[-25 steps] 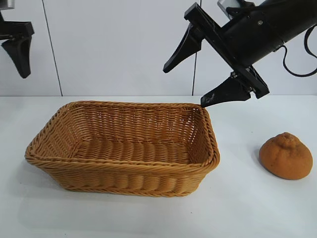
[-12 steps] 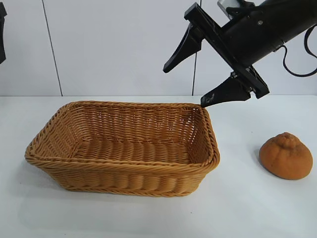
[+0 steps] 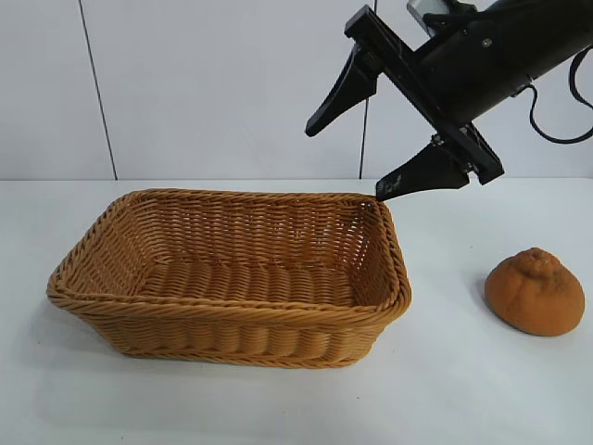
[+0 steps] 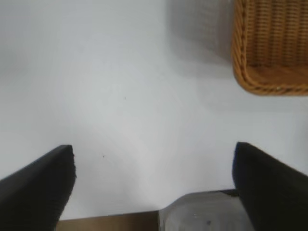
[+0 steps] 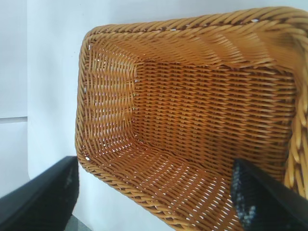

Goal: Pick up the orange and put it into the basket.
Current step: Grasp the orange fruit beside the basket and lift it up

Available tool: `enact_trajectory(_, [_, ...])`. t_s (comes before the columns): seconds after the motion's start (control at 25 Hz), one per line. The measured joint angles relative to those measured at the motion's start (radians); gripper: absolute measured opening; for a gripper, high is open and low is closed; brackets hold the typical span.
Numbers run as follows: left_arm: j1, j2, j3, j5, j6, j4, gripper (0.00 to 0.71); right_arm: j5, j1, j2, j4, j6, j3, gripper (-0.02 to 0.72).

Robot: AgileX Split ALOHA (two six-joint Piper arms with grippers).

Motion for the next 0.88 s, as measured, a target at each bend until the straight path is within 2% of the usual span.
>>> enact_trajectory(0.32, [0.0, -0.394, 0.33, -0.085, 0.0, -0.003, 0.63, 0.0, 0.0, 0.0, 0.0, 0.0, 0.0, 0.588])
enact_trajectory(0.64, [0.0, -0.725, 0.522, -0.132, 0.001, -0.003, 0.63, 0.027, 0.0, 0.0, -0.014, 0.0, 0.0, 0.588])
enact_trajectory(0.72, [0.0, -0.786, 0.527, -0.14, 0.001, -0.003, 0.63, 0.034, 0.0, 0.0, -0.041, 0.0, -0.001, 0.588])
enact_trajectory(0.8, [0.0, -0.835, 0.527, -0.147, 0.001, -0.002, 0.63, 0.052, 0.0, 0.0, -0.096, 0.012, -0.015, 0.588])
enact_trajectory(0.88, [0.0, -0.891, 0.527, -0.148, 0.001, -0.002, 0.63, 0.073, 0.0, 0.0, -0.183, 0.059, -0.048, 0.588])
